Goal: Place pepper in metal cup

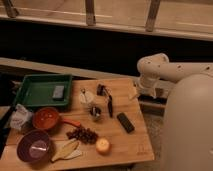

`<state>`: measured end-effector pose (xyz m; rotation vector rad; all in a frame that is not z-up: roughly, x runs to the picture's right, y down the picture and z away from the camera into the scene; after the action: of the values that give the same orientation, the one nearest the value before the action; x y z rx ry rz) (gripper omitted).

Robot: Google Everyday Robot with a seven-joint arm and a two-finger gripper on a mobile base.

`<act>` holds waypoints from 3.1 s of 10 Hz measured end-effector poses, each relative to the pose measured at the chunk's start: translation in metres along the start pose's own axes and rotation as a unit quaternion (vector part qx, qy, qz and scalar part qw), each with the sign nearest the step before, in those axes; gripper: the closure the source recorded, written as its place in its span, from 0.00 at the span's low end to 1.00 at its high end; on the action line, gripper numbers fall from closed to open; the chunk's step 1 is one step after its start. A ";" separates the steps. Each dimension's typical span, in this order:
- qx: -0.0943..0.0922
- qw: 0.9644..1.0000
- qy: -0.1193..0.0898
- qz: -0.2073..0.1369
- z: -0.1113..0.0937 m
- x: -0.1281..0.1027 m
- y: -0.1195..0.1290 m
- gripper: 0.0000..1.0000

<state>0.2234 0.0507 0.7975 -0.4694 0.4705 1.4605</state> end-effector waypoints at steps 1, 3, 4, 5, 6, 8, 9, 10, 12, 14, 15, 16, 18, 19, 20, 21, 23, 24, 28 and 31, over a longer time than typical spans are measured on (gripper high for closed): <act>0.000 1.000 0.000 0.000 0.000 0.000 0.000 0.20; 0.000 1.000 0.000 0.000 0.000 0.000 0.000 0.20; 0.000 1.000 0.000 0.000 0.000 0.000 0.000 0.20; 0.000 1.000 0.000 0.000 0.000 0.000 0.000 0.20; 0.000 1.000 0.000 0.000 0.000 0.000 0.000 0.20; 0.000 1.000 0.000 0.000 0.000 0.000 0.000 0.20; 0.000 1.000 0.000 0.000 0.000 0.000 0.000 0.20; 0.000 1.000 0.000 0.000 0.000 0.000 0.000 0.20; 0.000 1.000 0.000 0.000 0.000 0.000 0.000 0.20; 0.000 1.000 0.000 0.000 0.000 0.000 0.000 0.20; 0.000 1.000 0.000 0.000 0.000 0.000 0.000 0.20; 0.000 1.000 0.000 0.000 0.000 0.000 0.000 0.20; 0.000 1.000 0.001 0.000 0.001 0.001 0.000 0.20; 0.004 1.000 0.000 -0.002 0.001 0.001 0.000 0.20; 0.023 1.000 -0.005 -0.012 0.000 -0.003 0.000 0.20; 0.046 0.999 -0.013 -0.022 -0.004 -0.011 0.012 0.20; 0.052 0.997 -0.033 -0.041 -0.017 -0.024 0.034 0.20; 0.049 0.996 -0.046 -0.055 -0.026 -0.031 0.048 0.20; 0.012 0.985 -0.086 -0.151 -0.057 -0.036 0.129 0.20; -0.015 0.962 -0.097 -0.255 -0.070 -0.004 0.186 0.20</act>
<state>0.0359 0.0184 0.7390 -0.4269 0.1507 1.0022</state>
